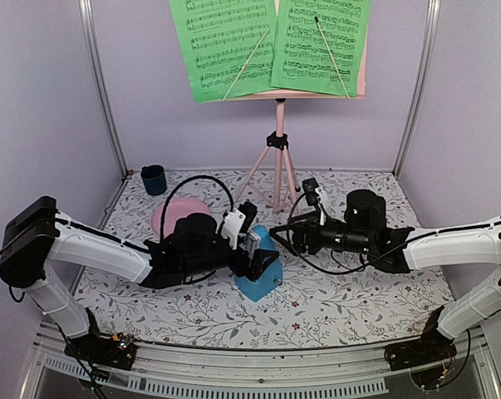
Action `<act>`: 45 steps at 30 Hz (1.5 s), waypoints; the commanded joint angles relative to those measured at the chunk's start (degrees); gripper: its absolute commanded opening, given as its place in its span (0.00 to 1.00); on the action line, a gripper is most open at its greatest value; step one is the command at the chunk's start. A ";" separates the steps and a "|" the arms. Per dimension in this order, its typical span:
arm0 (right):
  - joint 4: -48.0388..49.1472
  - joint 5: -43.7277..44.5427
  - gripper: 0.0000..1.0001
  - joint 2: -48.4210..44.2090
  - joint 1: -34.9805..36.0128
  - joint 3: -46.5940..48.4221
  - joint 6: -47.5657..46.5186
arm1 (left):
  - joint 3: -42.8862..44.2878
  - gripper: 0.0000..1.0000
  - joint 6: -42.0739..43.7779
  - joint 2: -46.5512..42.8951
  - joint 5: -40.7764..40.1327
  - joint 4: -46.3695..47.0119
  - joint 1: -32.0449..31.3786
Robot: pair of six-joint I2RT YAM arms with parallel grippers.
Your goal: Set up the instrument practice props
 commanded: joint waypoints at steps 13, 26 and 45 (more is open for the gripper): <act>-6.49 -2.59 0.95 5.30 -0.13 9.07 2.94 | -8.96 0.75 7.82 -12.45 3.65 5.04 2.55; -5.80 -2.42 0.90 7.66 -0.14 8.23 4.54 | -3.81 0.63 9.20 -7.75 7.28 4.61 3.73; -9.36 5.19 0.88 12.39 -0.26 4.38 3.50 | -10.25 0.29 9.45 -8.48 10.62 10.31 3.74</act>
